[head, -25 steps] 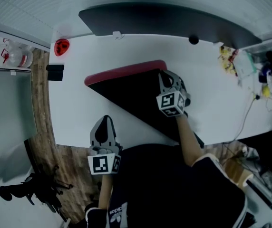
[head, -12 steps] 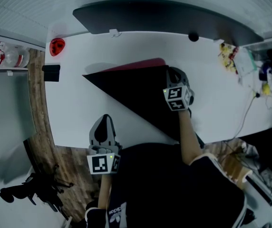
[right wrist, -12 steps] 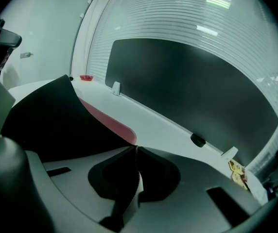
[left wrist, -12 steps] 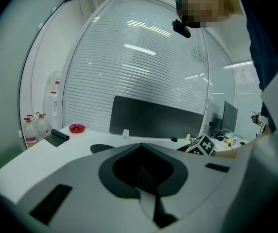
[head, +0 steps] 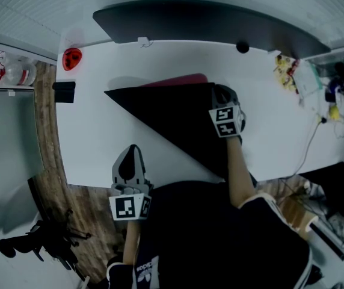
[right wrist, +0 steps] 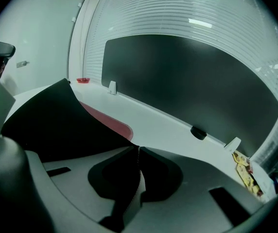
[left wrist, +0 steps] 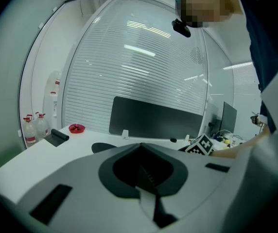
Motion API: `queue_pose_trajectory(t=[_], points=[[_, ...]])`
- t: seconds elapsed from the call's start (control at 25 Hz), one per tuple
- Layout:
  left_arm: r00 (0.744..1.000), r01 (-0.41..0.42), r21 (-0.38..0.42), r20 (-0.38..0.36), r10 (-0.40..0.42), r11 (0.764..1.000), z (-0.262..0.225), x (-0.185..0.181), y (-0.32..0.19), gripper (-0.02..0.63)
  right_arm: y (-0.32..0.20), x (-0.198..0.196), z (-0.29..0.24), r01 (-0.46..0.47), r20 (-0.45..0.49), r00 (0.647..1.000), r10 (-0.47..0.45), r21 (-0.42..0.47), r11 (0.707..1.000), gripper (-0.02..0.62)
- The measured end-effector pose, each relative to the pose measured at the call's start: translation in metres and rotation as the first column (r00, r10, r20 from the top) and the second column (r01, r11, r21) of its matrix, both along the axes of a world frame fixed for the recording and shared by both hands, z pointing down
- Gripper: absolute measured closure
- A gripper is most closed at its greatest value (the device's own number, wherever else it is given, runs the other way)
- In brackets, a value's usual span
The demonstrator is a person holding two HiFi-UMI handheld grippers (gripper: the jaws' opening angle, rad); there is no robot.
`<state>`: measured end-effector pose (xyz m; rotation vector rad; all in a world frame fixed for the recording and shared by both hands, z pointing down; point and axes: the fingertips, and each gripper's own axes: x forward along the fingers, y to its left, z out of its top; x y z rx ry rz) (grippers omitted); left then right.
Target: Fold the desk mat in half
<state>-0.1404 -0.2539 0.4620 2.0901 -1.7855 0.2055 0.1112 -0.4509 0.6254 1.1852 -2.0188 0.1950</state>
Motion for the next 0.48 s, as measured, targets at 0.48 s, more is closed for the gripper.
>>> queue_pose_trajectory(t=[0.48], points=[[1.0, 0.0, 0.02, -0.008, 0.0, 1.0, -0.003, 0.0014, 0.001, 0.603, -0.0021, 0.0099, -0.0043, -0.049, 0.019, 0.999, 0.049, 0.007, 0.999, 0.456]])
